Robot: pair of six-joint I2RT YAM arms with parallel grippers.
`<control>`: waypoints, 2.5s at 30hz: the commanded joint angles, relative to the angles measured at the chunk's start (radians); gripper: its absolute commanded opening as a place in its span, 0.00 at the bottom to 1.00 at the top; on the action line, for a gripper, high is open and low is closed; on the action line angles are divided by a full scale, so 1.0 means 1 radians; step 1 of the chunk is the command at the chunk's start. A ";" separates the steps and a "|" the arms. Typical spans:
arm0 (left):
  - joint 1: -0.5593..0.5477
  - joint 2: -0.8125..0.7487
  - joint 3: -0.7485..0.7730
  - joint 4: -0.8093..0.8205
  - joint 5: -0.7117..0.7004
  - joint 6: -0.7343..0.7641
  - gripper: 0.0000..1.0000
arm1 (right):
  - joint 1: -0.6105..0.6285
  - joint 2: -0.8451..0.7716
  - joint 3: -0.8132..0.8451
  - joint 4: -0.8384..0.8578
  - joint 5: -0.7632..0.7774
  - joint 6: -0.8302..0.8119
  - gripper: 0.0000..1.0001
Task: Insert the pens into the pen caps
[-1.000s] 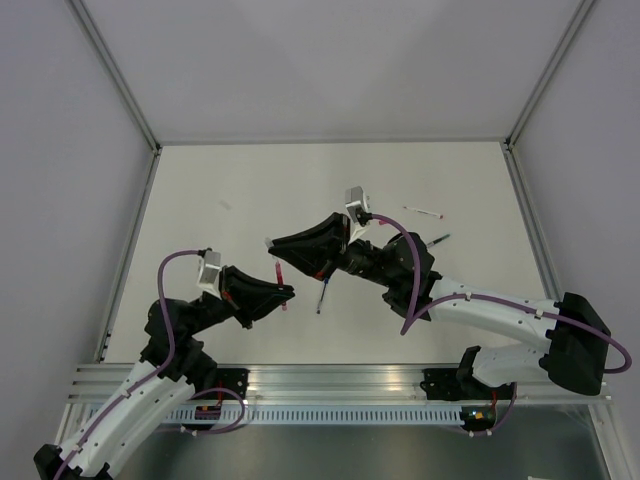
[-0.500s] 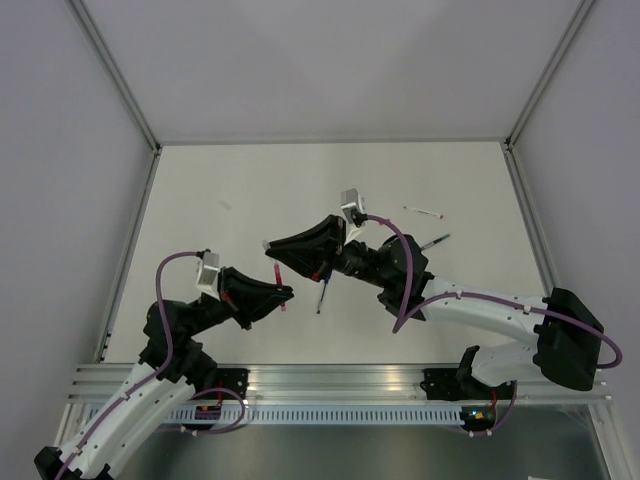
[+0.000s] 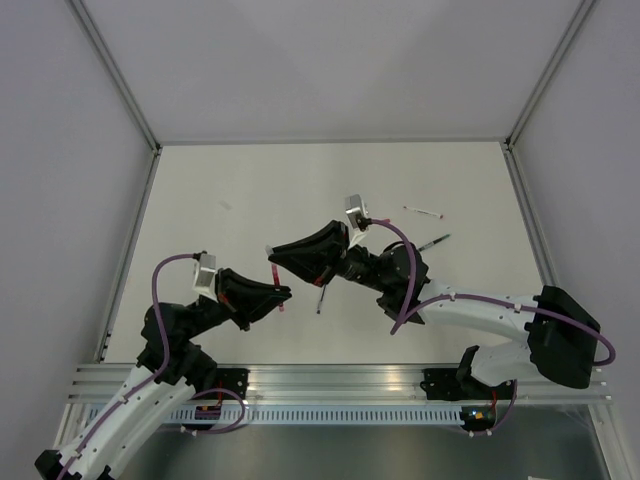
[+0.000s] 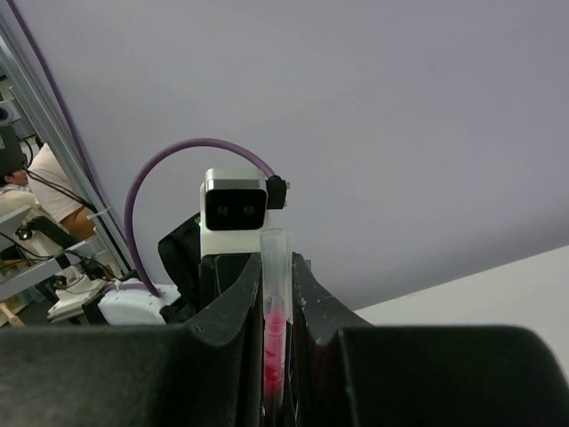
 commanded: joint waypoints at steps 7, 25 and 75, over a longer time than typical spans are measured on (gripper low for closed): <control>-0.002 -0.077 0.007 -0.028 -0.091 0.034 0.02 | 0.033 0.089 -0.041 0.203 -0.021 0.075 0.00; -0.002 -0.114 0.022 -0.118 -0.210 0.040 0.02 | 0.061 0.080 -0.141 0.064 0.011 -0.075 0.00; -0.002 0.048 0.048 -0.088 -0.153 0.069 0.02 | 0.062 0.051 0.574 -1.110 0.465 -0.199 0.63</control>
